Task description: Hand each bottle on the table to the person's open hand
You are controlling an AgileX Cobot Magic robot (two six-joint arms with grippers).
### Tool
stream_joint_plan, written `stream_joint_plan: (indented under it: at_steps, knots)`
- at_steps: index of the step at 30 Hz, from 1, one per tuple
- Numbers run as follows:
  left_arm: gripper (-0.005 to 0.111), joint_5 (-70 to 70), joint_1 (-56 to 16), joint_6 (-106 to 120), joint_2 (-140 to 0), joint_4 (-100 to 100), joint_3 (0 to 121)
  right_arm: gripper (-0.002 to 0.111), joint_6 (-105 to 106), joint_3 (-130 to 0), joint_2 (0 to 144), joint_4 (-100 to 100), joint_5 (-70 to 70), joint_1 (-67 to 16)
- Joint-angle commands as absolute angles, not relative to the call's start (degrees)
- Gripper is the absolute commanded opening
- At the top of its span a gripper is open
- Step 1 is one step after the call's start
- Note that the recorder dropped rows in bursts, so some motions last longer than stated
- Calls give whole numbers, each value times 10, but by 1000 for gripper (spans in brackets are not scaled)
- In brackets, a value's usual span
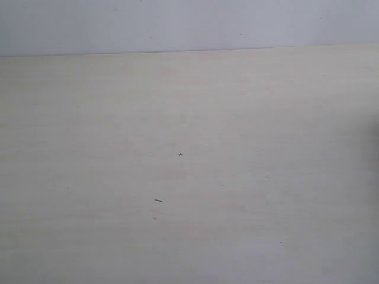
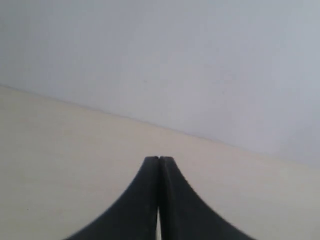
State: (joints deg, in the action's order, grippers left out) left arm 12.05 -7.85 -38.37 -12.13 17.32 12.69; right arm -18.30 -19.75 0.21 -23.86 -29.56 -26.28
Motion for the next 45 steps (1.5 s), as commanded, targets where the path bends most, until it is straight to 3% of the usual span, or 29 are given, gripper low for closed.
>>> stream_joint_plan:
  at_steps: [1, 5, 18, 25, 45]
  knots:
    - [1, 70, -26, -390, -19, 171, 51, 0, -182, -201, 0, -242, -289, -260]
    - [1, -41, 2, -387, 0, 185, 0, 0, -182, -201, 0, -242, -289, -260]
    - [1, -20, 5, -369, -6, 197, 0, 0, -182, -201, 0, -242, -290, -260]
    - [1, 74, 22, -34, 0, -4, 0, 0, -182, -201, 0, -243, -289, -260]
    - [1, 79, 52, -30, 0, 0, 0, 0, -182, -201, 0, -242, -289, -260]
